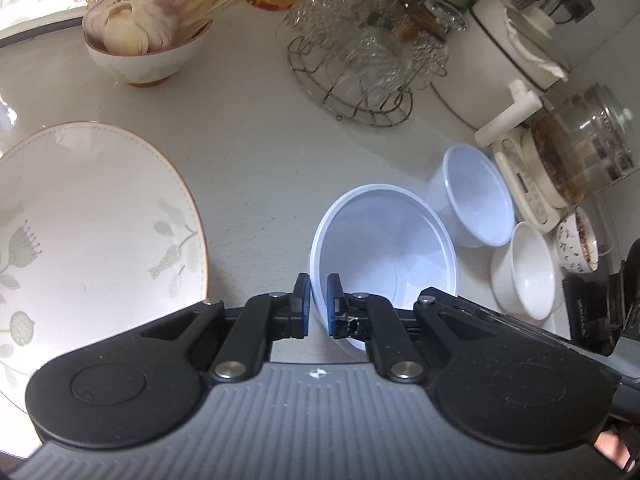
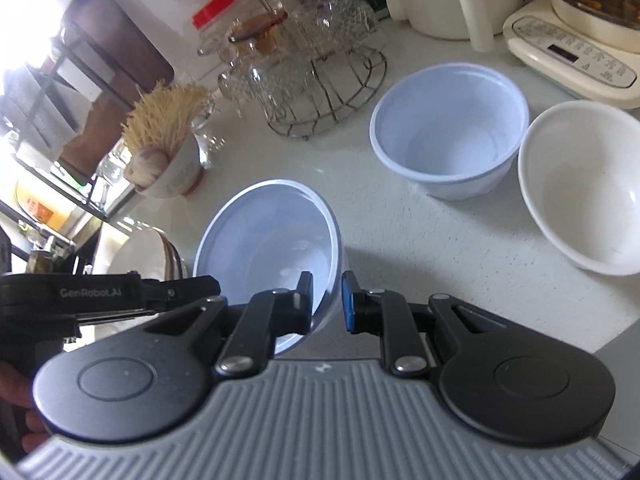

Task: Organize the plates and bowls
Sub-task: 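Lift the plastic bowl with both grippers and carry it toward the plates, then lower the plastic bowl onto the counter and open both grippers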

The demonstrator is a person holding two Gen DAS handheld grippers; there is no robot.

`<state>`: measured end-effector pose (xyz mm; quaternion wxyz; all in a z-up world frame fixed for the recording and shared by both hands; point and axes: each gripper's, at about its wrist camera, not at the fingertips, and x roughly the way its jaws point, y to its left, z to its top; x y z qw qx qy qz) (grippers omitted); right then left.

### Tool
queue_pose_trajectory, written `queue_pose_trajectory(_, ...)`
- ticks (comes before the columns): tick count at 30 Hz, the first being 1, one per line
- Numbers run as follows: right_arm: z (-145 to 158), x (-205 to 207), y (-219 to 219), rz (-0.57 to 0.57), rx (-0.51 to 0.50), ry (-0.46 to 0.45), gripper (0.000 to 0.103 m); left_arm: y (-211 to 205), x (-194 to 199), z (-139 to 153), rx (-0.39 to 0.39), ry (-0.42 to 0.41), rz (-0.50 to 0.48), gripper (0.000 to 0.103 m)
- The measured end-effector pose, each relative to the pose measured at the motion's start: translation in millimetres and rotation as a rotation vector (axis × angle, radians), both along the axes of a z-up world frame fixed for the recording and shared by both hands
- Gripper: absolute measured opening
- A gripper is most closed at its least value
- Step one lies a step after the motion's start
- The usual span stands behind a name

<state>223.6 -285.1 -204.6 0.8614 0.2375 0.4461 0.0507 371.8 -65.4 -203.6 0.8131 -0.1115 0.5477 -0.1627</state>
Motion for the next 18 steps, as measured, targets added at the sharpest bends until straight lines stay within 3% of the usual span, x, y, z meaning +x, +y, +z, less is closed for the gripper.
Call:
queue_pose_trajectory(10, -5, 8, 4, 0.004, -0.013, 0.023, 0.02, -3, 1, -6, 0.037, 0.015, -0.002, 0.012)
queue_pose_trajectory(13, 0, 9, 3, -0.002, -0.026, 0.015, 0.02, -1, 1, -3, 0.057, 0.021, 0.016, 0.034)
queue_pose_trajectory(15, 3, 9, 0, -0.007, -0.034, 0.023, 0.028, 0, -1, 2, 0.064, -0.003, 0.016, 0.038)
queue_pose_trajectory(17, 8, 6, -2, -0.017, -0.048, 0.009, 0.046, -2, -4, 9, 0.084, -0.029, 0.011, 0.038)
queue_pose_trajectory(18, 12, 4, -3, -0.021, -0.059, 0.003, 0.048, -3, -6, 13, 0.091, -0.039, 0.011, 0.039)
